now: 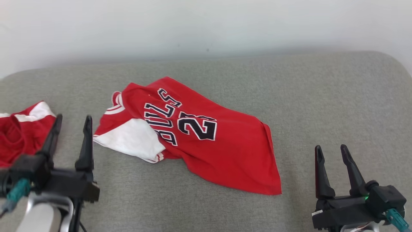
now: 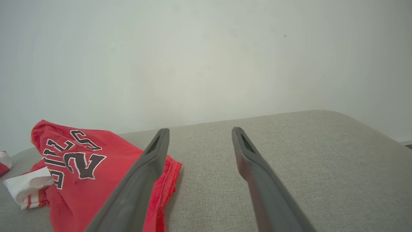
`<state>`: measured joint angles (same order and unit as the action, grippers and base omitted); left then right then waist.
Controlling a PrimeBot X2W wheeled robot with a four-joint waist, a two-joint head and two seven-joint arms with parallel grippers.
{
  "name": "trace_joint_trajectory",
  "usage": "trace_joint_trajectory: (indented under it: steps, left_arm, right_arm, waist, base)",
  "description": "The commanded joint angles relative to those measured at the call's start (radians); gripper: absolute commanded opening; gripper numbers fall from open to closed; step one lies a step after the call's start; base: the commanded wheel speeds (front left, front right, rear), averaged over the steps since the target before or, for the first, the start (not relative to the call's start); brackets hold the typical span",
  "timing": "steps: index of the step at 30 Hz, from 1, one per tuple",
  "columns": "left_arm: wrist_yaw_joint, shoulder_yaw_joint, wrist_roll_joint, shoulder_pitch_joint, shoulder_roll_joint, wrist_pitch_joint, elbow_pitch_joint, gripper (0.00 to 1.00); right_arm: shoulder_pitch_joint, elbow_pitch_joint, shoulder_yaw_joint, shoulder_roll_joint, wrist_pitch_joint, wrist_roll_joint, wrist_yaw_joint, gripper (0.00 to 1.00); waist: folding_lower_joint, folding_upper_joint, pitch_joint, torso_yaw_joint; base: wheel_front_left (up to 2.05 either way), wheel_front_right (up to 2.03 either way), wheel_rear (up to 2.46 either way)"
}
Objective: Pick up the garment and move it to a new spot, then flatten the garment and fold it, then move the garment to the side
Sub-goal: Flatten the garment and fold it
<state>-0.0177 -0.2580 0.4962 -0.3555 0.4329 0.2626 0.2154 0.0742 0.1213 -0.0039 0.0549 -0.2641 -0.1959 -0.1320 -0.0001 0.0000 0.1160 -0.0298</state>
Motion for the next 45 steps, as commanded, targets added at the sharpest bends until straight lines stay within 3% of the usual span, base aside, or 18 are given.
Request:
trace_joint_trajectory:
  steps: [1,11,22,33,44,45]
  left_arm:
    - [0.003,0.028,-0.018,0.046,-0.023,0.003,-0.022,1.00]
    - [0.030,0.159,-0.131,0.275,-0.159,0.003,-0.111,1.00]
    - [0.088,0.238,-0.214,0.366,-0.255,0.003,-0.112,1.00]
    - [0.127,0.286,-0.263,0.364,-0.303,0.003,-0.096,1.00]
    - [0.144,0.270,-0.289,0.360,-0.341,0.003,-0.083,1.00]
    - [0.145,0.271,-0.289,0.360,-0.343,0.003,-0.085,1.00]
  right_arm:
    - [-0.025,0.003,0.000,0.009,-0.001,0.001,0.003,1.00]
    - [-0.065,0.017,0.009,0.019,0.000,-0.013,0.003,1.00]
    - [-0.098,0.051,0.023,0.036,-0.001,-0.026,0.002,1.00]
    - [-0.068,0.163,0.094,0.082,0.034,-0.043,0.002,1.00]
    - [0.043,0.392,0.208,0.119,0.082,-0.094,0.003,1.00]
    - [0.054,0.416,0.218,0.120,0.084,-0.102,0.003,0.83]
  waist:
    - [0.0001,0.0000,-0.034,0.033]
    - [0.0001,0.0000,-0.080,0.086]
    - [0.0001,0.0000,-0.088,0.121]
    - [0.0001,0.0000,-0.093,0.125]
    - [0.0001,0.0000,-0.072,0.166]
    - [0.0001,0.0000,-0.071,0.168]
  base:
    - [0.00,0.00,0.00]
    - [0.00,0.00,0.00]
    - [0.00,0.00,0.00]
    - [0.00,0.00,0.00]
    - [0.00,0.00,0.00]
    - [0.00,0.00,0.00]
